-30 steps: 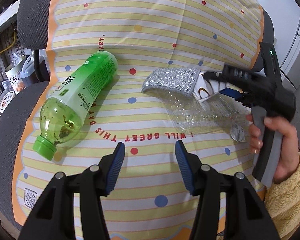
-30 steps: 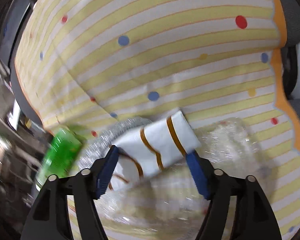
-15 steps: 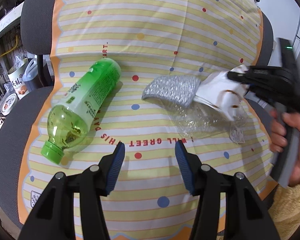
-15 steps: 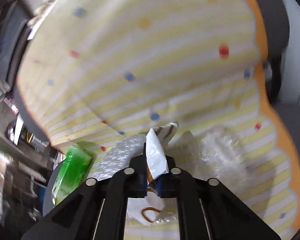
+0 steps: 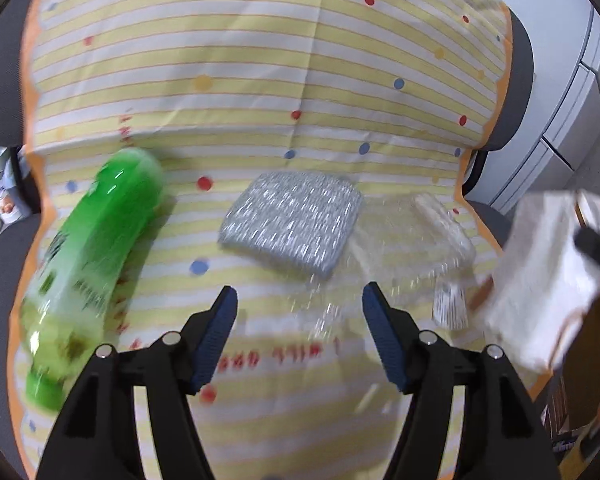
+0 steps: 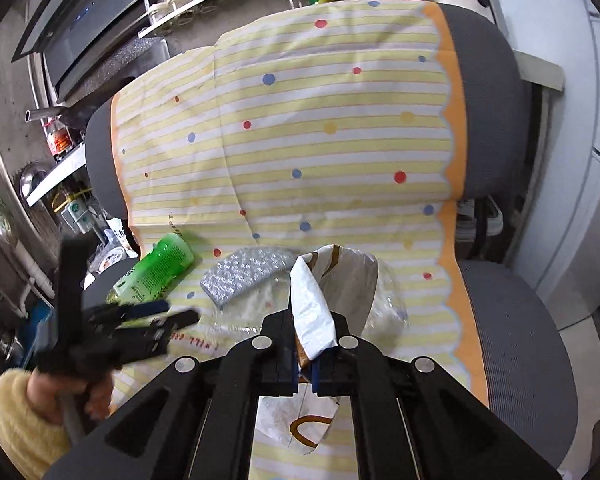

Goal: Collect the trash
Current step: 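Grasp the silver mesh scrubber with the left tool while the right tool holds the paper bag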

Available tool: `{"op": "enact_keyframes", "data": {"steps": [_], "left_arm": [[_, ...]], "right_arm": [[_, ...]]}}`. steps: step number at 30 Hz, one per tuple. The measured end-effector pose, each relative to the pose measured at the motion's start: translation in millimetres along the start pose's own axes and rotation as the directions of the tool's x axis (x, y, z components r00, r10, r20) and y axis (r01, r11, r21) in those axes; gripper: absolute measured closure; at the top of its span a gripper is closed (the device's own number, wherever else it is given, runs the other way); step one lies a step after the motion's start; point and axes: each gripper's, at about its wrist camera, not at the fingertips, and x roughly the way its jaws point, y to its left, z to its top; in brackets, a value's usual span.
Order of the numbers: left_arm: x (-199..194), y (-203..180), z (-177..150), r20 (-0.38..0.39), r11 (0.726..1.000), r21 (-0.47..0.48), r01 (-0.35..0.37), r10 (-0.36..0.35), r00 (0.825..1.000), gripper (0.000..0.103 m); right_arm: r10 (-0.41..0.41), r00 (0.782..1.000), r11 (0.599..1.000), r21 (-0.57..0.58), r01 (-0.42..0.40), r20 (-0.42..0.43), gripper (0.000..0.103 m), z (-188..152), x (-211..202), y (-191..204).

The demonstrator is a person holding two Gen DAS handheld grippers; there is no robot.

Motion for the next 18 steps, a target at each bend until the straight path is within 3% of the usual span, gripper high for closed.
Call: {"op": "enact_keyframes", "data": {"steps": [7,11,12,13,18], "left_arm": [[48,-6,32,-0.053,0.998,0.053,-0.045,0.048,0.997,0.041],[62,-4,35,-0.085,0.999,0.046,-0.017,0.021,0.996,0.066],[60,-4,35,-0.074,0.998,0.051,-0.030,0.034,0.997,0.086],[56,-5,35,-0.059,0.997,0.061,-0.042,0.045,0.997,0.094],[4,-8,31,0.066,0.997,0.056,-0.051,0.047,0.997,0.096]], "right_arm": [[0.017,1.000,1.000,0.025,-0.017,-0.014,0.099,-7,3,-13],[0.024,1.000,0.999,0.029,-0.023,-0.019,0.099,-8,5,-16],[0.020,1.000,0.999,0.026,-0.020,-0.016,0.099,-9,4,-16],[0.016,1.000,1.000,0.025,-0.016,-0.015,0.099,-8,4,-16],[0.036,0.999,0.999,0.040,-0.036,0.003,0.098,-7,-11,-15]]}}
